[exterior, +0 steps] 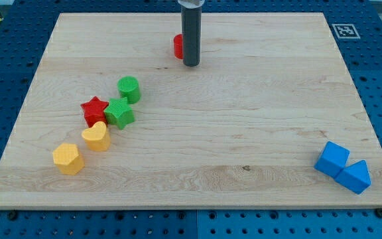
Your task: Push the red circle to the top center of the board
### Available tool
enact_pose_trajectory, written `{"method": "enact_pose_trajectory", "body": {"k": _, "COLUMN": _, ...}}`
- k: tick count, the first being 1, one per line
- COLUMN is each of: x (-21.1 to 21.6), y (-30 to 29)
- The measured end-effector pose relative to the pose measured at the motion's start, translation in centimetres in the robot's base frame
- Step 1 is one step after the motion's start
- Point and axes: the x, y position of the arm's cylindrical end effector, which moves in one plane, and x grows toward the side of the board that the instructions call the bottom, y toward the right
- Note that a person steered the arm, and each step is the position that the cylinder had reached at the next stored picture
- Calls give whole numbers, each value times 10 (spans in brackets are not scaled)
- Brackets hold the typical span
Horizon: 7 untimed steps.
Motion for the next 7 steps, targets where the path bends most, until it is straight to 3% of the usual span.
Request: {"method": "enact_pose_trajectory", "body": {"k": 7, "x": -43, "y": -44}}
